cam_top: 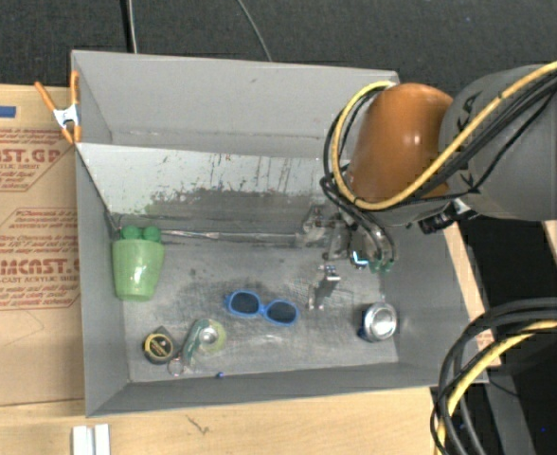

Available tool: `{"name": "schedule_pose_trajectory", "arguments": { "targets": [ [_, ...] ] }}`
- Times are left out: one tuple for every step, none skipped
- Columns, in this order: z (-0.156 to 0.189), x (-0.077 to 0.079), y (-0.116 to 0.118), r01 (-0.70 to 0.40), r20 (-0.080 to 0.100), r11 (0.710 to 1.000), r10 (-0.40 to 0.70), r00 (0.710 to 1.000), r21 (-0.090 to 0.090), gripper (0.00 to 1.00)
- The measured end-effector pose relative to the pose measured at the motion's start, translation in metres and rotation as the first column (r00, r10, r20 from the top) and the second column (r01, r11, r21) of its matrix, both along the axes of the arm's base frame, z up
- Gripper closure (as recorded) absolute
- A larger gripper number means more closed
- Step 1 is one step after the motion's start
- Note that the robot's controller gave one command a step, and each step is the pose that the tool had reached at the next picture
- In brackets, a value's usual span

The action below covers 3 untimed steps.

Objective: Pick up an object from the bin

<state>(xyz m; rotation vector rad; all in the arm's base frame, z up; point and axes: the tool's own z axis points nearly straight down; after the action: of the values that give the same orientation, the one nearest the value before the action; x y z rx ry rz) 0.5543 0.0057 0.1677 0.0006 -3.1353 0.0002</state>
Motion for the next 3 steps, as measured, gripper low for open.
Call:
{"name": "schedule_pose_trajectory", "arguments": {
  "targets": [
    [-0.095,-0.016,0.052,-0.005,0.017,1.0,0.005,1.0,-0.001,0.0],
    [-0.067,-0.049,0.06,0.114,0.005,0.993,-0.114,0.993,0.001,0.0],
    [-0.069,-0.059,0.061,0.252,0.004,0.968,-0.252,0.968,0.0,0.0]
  ]
}}
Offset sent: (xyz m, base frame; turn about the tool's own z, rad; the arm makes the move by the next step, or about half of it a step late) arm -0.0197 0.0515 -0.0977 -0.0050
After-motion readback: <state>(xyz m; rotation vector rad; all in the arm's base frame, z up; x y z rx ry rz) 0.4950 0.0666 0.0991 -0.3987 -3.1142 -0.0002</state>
